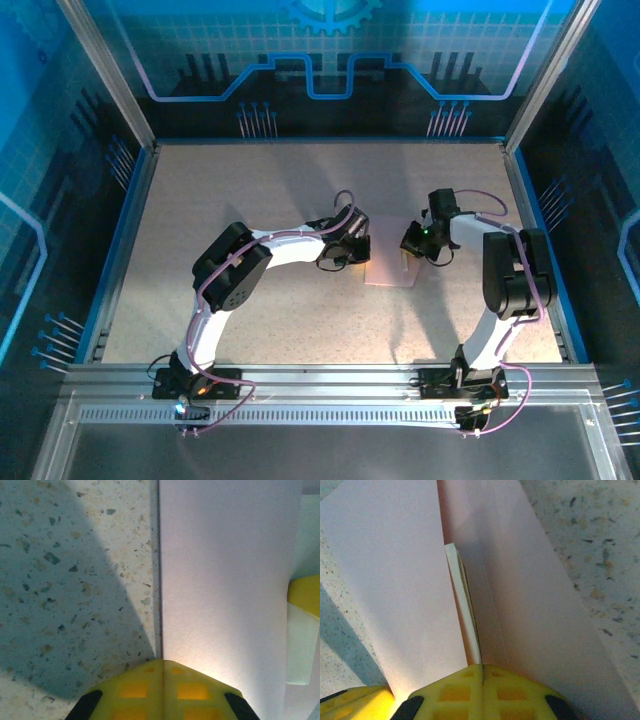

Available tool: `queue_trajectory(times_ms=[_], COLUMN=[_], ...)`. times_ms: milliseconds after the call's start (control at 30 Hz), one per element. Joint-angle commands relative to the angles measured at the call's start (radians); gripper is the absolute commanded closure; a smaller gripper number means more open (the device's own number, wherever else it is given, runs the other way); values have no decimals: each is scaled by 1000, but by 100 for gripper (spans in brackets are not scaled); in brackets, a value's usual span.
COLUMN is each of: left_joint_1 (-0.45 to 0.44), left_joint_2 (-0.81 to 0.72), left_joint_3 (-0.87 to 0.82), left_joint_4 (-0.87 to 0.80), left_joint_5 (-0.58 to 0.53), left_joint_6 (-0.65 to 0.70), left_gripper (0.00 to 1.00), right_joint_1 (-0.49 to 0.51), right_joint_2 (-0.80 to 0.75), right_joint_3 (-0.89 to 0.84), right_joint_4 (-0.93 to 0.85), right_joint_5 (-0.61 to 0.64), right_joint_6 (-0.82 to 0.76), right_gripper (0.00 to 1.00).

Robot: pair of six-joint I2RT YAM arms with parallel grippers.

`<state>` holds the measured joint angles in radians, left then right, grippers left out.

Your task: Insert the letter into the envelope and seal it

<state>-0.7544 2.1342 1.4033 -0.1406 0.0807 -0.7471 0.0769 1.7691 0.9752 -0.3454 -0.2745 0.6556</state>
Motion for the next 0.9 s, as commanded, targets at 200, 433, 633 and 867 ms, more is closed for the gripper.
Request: queue_trajectory(times_ms=[200, 433, 633, 867], left_joint_1=[-5, -4, -4, -3], left_joint_2=[9, 7, 6, 4], left_joint_3=[-21, -27, -33, -35], left_joint_4=[-45, -45, -39, -38], left_joint_5=[37, 34, 35, 34], left_joint_6=[-14, -14, -18, -18], left_gripper=[100, 100, 100, 100], right_joint_1=[43, 21, -11, -14], right_joint_2=[50, 8, -26, -38], right_joint_3=[30, 53, 63, 70], right_joint_4=[13, -80, -127, -149], right_joint_5=[-46, 31, 67, 98], right_joint_6=[17, -20, -56, -71], right_gripper=[98, 78, 72, 69])
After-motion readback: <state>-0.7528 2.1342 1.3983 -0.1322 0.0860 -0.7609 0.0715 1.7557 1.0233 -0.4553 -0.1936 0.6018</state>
